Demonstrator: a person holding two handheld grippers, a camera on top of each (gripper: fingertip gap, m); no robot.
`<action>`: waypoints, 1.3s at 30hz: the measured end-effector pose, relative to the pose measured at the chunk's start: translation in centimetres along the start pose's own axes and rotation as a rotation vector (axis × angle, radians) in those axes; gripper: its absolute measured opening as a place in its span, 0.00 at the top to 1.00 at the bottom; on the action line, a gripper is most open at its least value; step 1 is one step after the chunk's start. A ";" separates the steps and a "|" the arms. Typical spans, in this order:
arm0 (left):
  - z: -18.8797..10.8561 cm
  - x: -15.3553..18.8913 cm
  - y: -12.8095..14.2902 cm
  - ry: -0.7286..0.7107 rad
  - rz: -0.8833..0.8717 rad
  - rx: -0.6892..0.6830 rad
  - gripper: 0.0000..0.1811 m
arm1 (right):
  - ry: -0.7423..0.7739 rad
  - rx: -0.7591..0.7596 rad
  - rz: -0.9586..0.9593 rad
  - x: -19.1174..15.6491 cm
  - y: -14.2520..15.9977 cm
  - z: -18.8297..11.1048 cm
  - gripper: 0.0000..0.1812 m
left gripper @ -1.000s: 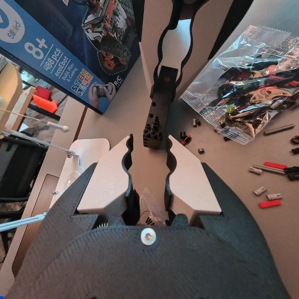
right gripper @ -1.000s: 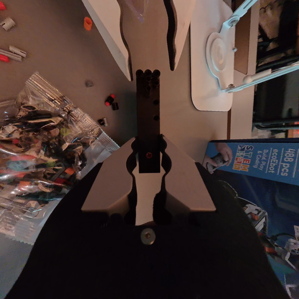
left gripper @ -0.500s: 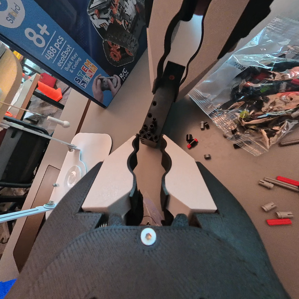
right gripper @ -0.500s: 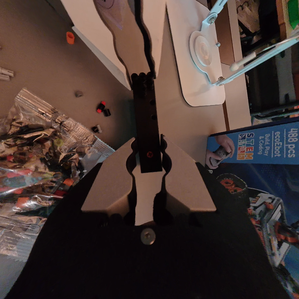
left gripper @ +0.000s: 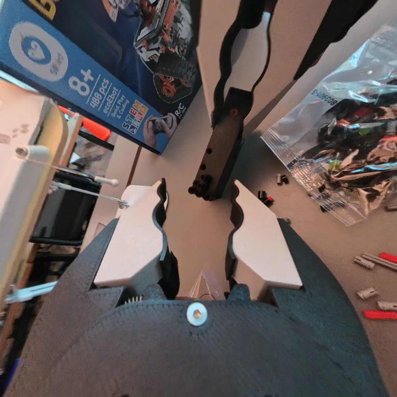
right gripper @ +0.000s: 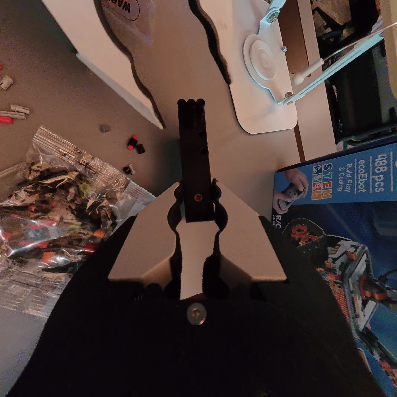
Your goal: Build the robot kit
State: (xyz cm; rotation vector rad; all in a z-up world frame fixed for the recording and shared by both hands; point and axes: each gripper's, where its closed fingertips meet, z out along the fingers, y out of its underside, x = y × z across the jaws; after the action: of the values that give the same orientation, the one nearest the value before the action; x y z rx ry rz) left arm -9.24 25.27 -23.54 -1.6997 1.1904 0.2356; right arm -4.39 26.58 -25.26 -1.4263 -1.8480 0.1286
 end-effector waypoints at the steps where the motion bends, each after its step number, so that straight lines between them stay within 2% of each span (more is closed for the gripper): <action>1: 0.1 0.2 -0.2 -0.011 0.046 -0.018 0.69 | 0.010 -0.013 -0.014 -0.1 -0.3 -0.1 0.87; 3: 0.4 0.5 -0.2 -0.036 0.108 -0.067 0.74 | 0.031 -0.029 -0.045 -0.5 -1.0 -0.4 0.87; 6: 0.7 1.5 0.1 -0.007 0.123 -0.082 0.86 | 0.068 -0.025 -0.083 -1.0 -2.6 -0.9 0.87; 11: 0.2 0.9 -0.3 0.001 0.033 -0.018 0.87 | 0.126 0.052 -0.100 -0.1 -4.2 -2.2 0.85; 14: -0.4 0.4 -0.9 0.024 -0.071 0.062 0.89 | 0.115 0.231 0.071 2.0 -5.4 -5.1 0.78; 18: -1.4 -0.6 -1.9 0.046 -0.169 0.170 0.96 | 0.031 0.483 0.306 4.2 -6.0 -9.1 0.71; 20: -1.9 -0.7 -2.6 0.086 -0.234 0.223 0.98 | -0.006 0.582 0.405 5.1 -5.7 -10.4 0.73; 22: -1.5 -0.1 -2.2 0.113 -0.228 0.194 0.98 | -0.055 0.549 0.454 5.2 -4.4 -9.5 0.74; 25: -0.8 1.1 -1.6 0.139 -0.202 0.150 1.00 | -0.140 0.419 0.450 3.5 -2.3 -6.6 0.75; 29: -0.7 1.0 -1.8 0.146 -0.219 0.158 1.00 | -0.160 0.246 0.347 0.9 -0.5 -2.6 0.70; 32: -0.8 1.2 -1.9 0.165 -0.224 0.164 1.00 | -0.198 0.208 0.299 0.0 0.0 0.4 0.68; 35: -0.9 1.5 -1.9 0.186 -0.225 0.170 1.00 | -0.221 0.172 0.244 -0.2 0.6 2.8 0.73; 36: -1.0 1.6 -1.9 0.188 -0.225 0.173 1.00 | -0.233 0.181 0.239 -0.2 0.6 3.2 0.81; 39: -1.0 1.0 -1.6 0.178 -0.241 0.172 1.00 | -0.243 0.209 0.237 0.2 0.2 3.2 0.84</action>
State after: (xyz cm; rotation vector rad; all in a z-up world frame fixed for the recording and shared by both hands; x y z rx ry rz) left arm -7.84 23.83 -22.73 -1.7187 1.0868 -0.1636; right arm -6.20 27.99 -27.47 -1.5276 -1.7864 0.6193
